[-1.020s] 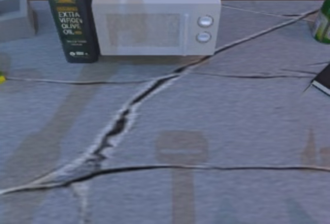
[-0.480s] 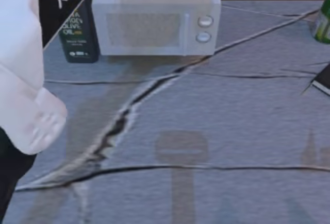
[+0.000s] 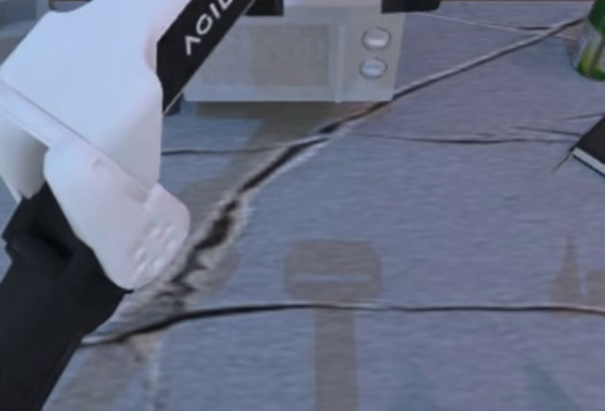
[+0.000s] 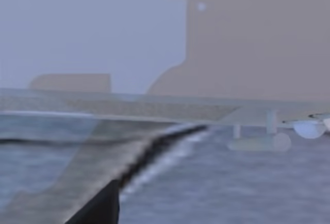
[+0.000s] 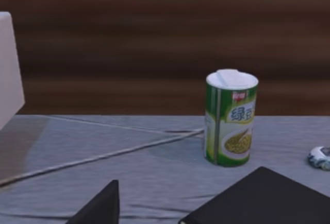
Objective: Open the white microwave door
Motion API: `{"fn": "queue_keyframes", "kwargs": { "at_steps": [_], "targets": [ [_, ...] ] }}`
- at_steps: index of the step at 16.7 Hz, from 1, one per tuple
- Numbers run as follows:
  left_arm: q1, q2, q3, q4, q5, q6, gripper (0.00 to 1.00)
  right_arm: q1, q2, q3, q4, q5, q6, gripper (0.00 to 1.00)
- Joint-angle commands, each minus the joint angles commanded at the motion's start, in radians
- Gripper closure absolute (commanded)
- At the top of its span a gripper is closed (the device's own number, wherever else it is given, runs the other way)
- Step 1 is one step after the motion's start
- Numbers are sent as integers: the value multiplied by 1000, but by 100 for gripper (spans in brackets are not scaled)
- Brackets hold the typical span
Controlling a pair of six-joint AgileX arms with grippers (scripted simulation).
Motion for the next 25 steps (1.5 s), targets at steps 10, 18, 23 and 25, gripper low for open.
{"fn": "queue_keyframes", "kwargs": {
  "at_steps": [10,18,23,25],
  "targets": [
    [34,-14,-215,212,14,33,0,0,0,0,0,0,0,0],
    [53,-18,-338,335,22,51,0,0,0,0,0,0,0,0],
    [53,-18,-338,335,22,51,38,0,0,0,0,0,0,0],
    [53,-18,-338,335,22,51,53,0,0,0,0,0,0,0]
  ]
}}
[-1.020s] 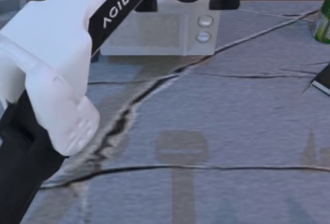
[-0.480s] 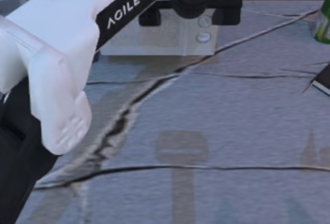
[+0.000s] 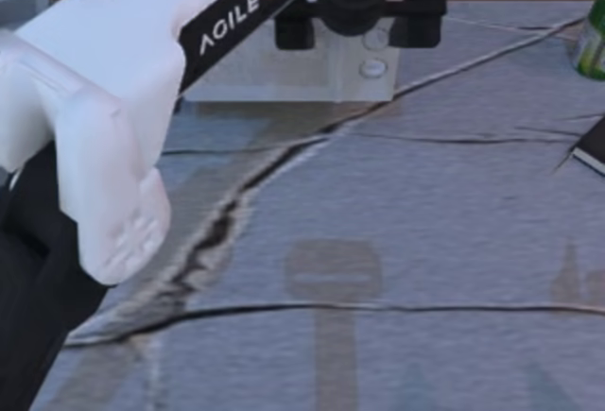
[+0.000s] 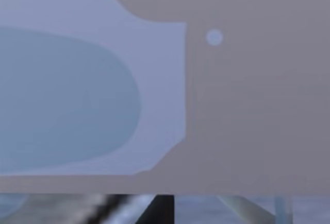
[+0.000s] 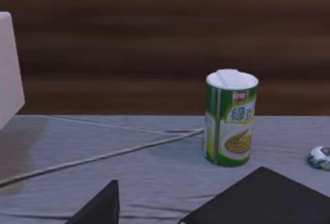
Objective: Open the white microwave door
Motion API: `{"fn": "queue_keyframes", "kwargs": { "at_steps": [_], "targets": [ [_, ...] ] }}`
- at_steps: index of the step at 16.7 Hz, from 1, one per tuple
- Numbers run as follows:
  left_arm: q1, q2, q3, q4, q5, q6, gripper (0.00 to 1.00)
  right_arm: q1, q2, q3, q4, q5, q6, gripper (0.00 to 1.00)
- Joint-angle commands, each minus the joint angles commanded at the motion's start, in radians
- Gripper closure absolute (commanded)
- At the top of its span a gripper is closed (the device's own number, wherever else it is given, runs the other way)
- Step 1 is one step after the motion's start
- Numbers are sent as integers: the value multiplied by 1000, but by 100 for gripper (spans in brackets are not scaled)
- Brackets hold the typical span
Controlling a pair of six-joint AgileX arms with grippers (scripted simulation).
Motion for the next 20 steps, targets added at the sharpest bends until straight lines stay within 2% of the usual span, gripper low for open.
{"fn": "queue_keyframes", "kwargs": {
  "at_steps": [6,14,15,20],
  "targets": [
    [0,0,0,0,0,0,98,0,0,0,0,0,0,0],
    [0,0,0,0,0,0,100,0,0,0,0,0,0,0],
    [-29,-36,-36,1,11,-3,100,0,0,0,0,0,0,0],
    [-30,-101,-154,60,-4,-12,100,0,0,0,0,0,0,0]
  ]
}}
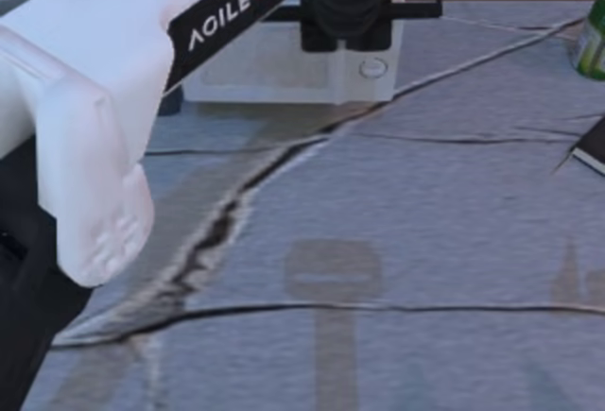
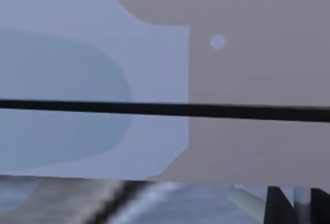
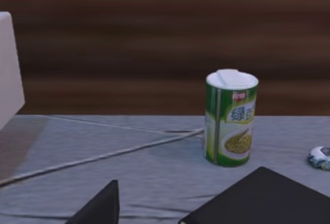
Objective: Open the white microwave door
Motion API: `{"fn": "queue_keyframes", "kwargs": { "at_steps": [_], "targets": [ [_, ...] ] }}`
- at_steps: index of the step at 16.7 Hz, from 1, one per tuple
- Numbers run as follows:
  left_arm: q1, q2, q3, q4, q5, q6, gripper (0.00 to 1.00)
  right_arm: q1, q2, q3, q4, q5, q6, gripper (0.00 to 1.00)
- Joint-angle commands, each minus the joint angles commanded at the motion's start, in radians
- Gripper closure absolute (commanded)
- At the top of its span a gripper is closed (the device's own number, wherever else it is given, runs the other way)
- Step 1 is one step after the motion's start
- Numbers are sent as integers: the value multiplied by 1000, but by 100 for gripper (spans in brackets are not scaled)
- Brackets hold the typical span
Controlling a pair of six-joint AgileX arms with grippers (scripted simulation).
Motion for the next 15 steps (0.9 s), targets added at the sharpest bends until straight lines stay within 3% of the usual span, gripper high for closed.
{"fn": "queue_keyframes", "kwargs": {
  "at_steps": [5,15],
  "targets": [
    [-2,-66,-149,66,-12,-20,100,0,0,0,0,0,0,0],
    [-2,-66,-150,66,-13,-20,100,0,0,0,0,0,0,0]
  ]
}}
